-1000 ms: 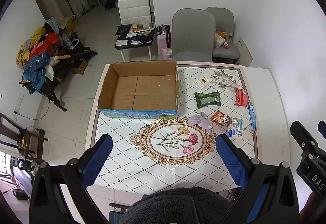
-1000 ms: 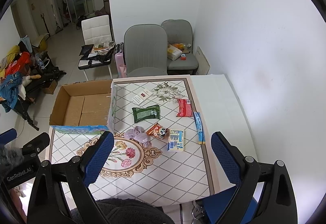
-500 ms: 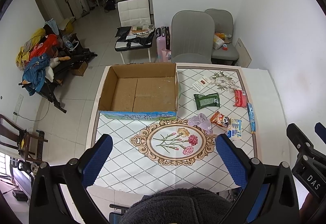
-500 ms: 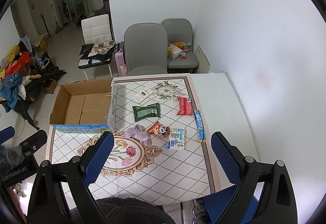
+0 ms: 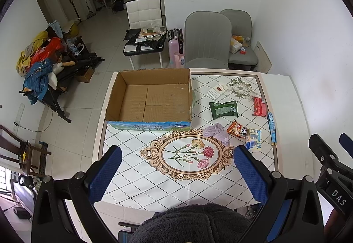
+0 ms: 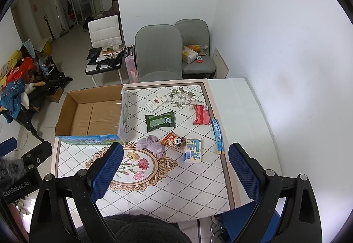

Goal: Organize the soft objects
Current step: 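Grasp the lavender cloth with the left tool while the right tool grasps the yellow milk box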

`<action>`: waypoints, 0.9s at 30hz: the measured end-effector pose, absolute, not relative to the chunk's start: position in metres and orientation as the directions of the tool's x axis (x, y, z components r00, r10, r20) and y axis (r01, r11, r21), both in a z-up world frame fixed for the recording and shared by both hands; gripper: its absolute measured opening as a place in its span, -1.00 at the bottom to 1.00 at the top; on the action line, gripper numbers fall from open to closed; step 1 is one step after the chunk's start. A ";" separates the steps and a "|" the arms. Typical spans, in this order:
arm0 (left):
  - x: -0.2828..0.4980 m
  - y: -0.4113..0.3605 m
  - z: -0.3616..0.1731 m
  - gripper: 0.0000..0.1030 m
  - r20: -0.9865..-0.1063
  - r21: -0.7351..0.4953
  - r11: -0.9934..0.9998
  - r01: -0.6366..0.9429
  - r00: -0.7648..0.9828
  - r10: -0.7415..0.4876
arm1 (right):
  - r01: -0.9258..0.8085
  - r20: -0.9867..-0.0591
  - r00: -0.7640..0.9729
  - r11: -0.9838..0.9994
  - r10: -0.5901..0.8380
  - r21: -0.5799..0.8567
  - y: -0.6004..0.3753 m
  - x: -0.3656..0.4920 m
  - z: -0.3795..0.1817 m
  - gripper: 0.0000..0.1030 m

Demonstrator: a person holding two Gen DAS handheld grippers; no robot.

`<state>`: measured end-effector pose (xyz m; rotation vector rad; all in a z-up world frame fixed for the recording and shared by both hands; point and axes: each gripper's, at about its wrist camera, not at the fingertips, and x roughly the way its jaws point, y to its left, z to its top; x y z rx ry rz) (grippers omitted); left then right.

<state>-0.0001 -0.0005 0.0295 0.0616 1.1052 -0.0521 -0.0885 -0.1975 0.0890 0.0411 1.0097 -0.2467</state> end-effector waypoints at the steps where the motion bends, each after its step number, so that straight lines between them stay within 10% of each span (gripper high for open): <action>1: 0.001 -0.002 0.028 1.00 -0.895 0.024 0.997 0.074 0.447 -0.012 | 0.227 -0.844 0.503 0.971 -0.187 -0.080 -0.198 -0.087 0.087 0.90; 14: 0.064 -0.060 -0.043 1.00 -0.933 0.083 0.985 0.154 0.360 0.022 | 0.356 -0.909 0.365 0.932 -0.204 -0.066 -0.277 -0.047 0.012 0.90; 27: 0.147 -0.124 -0.251 1.00 -0.998 0.054 0.973 0.226 0.024 0.050 | 0.356 -0.996 0.041 0.933 -0.074 -0.055 -0.358 0.050 -0.224 0.90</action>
